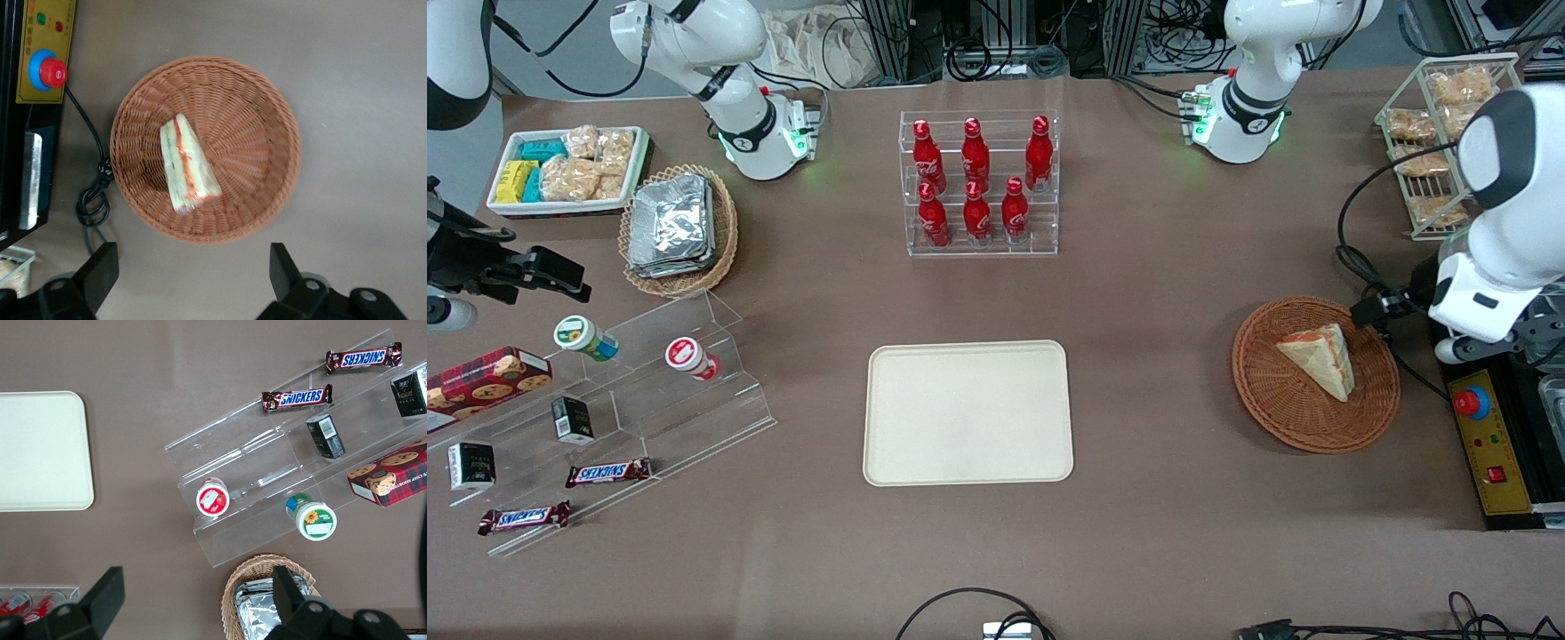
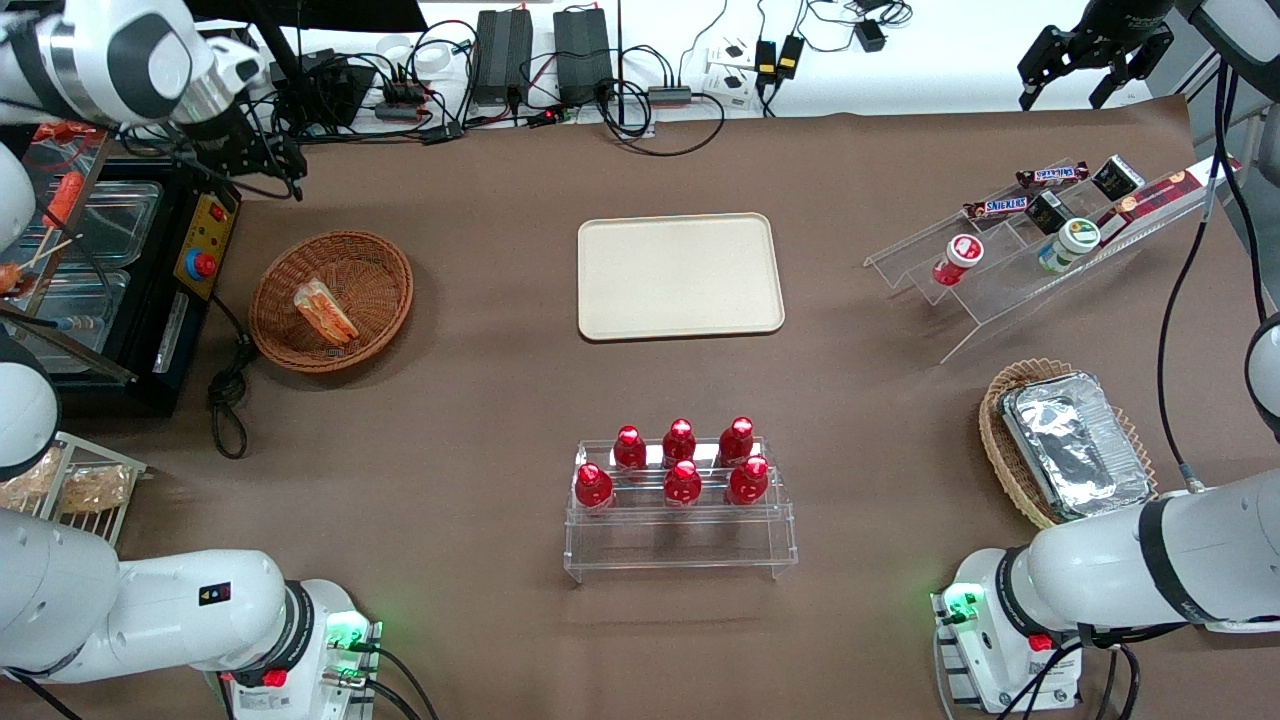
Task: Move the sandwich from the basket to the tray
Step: 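Move the left gripper down over the wrapped sandwich in the wicker basket, then lower the open left gripper around the sandwich and close it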
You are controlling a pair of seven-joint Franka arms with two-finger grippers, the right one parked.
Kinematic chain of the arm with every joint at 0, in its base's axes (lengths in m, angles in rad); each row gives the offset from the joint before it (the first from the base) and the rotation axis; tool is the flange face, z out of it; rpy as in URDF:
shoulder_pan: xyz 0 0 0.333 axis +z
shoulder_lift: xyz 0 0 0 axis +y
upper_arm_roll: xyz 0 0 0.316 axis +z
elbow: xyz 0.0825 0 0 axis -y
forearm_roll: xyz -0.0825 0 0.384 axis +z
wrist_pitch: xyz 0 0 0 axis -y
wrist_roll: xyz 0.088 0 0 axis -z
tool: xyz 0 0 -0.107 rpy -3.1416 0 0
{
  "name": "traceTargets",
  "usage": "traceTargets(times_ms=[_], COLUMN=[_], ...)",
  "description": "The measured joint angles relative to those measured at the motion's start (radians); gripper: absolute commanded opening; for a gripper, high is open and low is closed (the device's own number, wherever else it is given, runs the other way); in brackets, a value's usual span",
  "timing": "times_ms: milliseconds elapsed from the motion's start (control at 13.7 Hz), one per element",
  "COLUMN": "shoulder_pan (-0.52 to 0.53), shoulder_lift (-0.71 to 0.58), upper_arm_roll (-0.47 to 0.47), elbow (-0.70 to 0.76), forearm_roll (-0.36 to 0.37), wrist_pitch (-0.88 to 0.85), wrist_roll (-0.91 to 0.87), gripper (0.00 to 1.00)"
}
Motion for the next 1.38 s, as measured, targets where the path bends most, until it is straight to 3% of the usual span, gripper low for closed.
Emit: traceTargets(times_ms=[437,1384], shoulder_pan=[0.042,0.049], shoulder_lift=[-0.028,0.056], upper_arm_roll=[-0.001,0.0], elbow=[-0.22,-0.396], forearm_roll=[0.0,0.0], wrist_pitch=[0.244,0.567], wrist_roll=[-0.199,-0.327], gripper=[1.0,1.0])
